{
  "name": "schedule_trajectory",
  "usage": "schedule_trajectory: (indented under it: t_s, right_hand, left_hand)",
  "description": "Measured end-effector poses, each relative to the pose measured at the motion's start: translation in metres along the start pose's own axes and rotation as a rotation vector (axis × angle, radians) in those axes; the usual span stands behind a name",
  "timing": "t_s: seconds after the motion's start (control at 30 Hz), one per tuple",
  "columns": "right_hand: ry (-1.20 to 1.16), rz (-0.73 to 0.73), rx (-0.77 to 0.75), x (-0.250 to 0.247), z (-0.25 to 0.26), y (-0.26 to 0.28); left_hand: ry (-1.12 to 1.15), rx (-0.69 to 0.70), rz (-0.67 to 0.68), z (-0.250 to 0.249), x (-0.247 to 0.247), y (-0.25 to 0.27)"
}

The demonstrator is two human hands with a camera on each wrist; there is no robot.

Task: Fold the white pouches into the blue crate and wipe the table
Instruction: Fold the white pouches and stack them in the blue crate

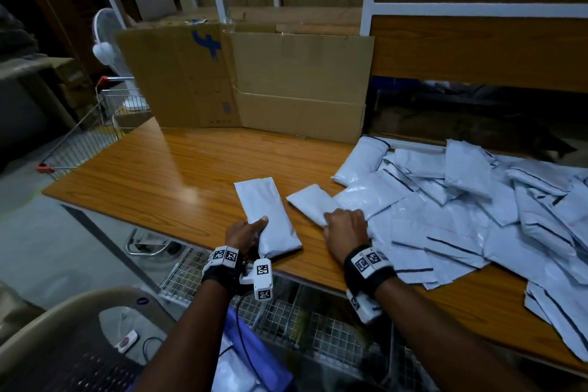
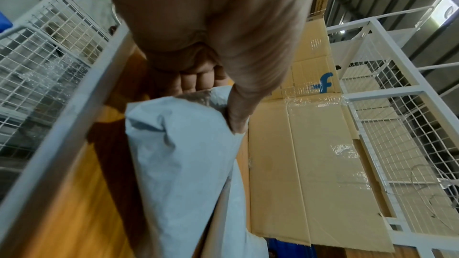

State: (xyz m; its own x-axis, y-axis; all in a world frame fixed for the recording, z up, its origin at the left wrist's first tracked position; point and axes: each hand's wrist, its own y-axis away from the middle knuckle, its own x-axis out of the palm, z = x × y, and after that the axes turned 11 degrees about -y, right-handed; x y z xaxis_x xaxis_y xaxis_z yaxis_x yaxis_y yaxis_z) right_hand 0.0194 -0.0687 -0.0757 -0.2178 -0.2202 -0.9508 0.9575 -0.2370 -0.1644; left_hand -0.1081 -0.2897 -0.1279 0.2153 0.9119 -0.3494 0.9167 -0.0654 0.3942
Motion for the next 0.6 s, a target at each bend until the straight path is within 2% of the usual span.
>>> schedule_trajectory:
  t_s: [0.07,0.13,0.2,0.33,0.43,0.6]
  right_hand:
    - [-0.084,0.011,0.011,0.009,0.011,0.006]
    - [-0.156,-0.043,0.070,0.009,0.012,0.005]
    - [-0.143,-0.051,0.139,0.006,0.005,-0.002]
    - [-0.242,0.185,0.374,0.009,-0.013,-0.015]
    - [-0.357,0.311,0.366,0.013,-0.007,-0.021]
    - [-0.462,0.440,0.266,0.030,0.044,-0.013]
  left_hand:
    - [0.049,-0.014,-0.019,0.008,-0.012,0.002]
    - [0.072,-0.029,-0.019,0.019,-0.025,0.003]
    - [0.114,-0.039,-0.006,0.026,-0.037,0.007]
    - [0.141,0.008,0.054,0.033,-0.058,0.028]
    - [0.233,0.041,0.068,0.052,-0.079,0.048]
    - [0.344,0.034,0.068,0.101,-0.116,0.099]
